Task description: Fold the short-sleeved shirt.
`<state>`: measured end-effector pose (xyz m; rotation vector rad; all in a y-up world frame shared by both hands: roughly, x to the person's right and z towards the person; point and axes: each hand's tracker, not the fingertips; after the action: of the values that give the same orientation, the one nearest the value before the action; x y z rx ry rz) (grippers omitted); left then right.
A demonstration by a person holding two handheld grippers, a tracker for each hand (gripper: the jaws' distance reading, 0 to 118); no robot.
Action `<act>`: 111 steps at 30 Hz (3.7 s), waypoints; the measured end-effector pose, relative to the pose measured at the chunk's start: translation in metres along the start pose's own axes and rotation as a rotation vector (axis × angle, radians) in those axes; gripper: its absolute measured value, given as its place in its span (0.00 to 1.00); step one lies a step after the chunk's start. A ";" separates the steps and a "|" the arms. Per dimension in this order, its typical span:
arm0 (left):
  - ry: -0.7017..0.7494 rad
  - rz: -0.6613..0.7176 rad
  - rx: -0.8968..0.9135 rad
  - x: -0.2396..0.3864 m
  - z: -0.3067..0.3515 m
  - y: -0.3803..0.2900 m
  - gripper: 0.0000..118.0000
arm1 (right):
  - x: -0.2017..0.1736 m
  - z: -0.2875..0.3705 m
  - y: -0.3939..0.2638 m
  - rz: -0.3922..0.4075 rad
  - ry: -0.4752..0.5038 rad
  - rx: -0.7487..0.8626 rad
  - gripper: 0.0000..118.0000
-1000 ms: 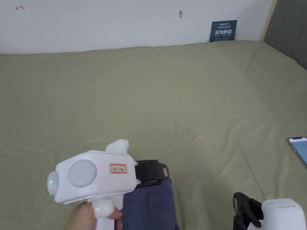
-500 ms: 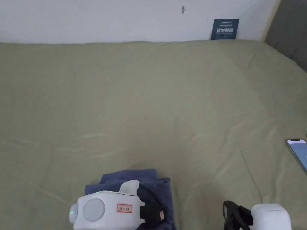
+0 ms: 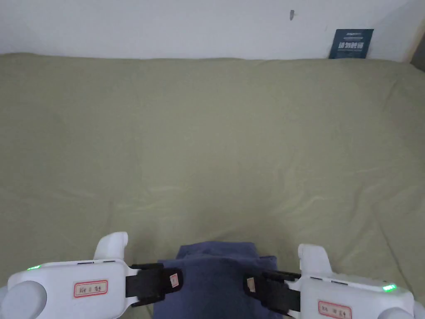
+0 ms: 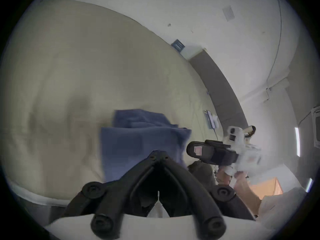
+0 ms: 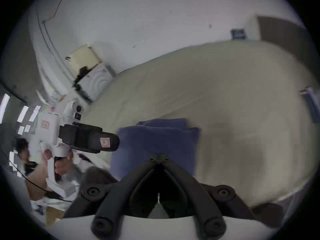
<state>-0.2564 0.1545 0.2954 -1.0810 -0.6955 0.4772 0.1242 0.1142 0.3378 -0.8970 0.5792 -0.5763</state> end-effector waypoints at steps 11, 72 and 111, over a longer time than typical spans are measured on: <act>-0.076 0.116 -0.088 -0.065 -0.013 0.011 0.78 | 0.124 -0.062 -0.001 -0.498 0.375 -0.171 0.00; 0.452 -0.166 0.446 0.041 0.112 0.103 0.01 | -0.062 0.070 0.094 0.271 -0.328 0.366 0.00; 0.654 -0.453 0.898 0.251 0.053 -0.003 1.00 | -0.193 0.161 0.047 0.490 -0.757 0.894 1.00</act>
<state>-0.1191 0.3527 0.3830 -0.1691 -0.0806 -0.0025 0.1072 0.3553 0.4207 -0.0595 -0.1758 0.0111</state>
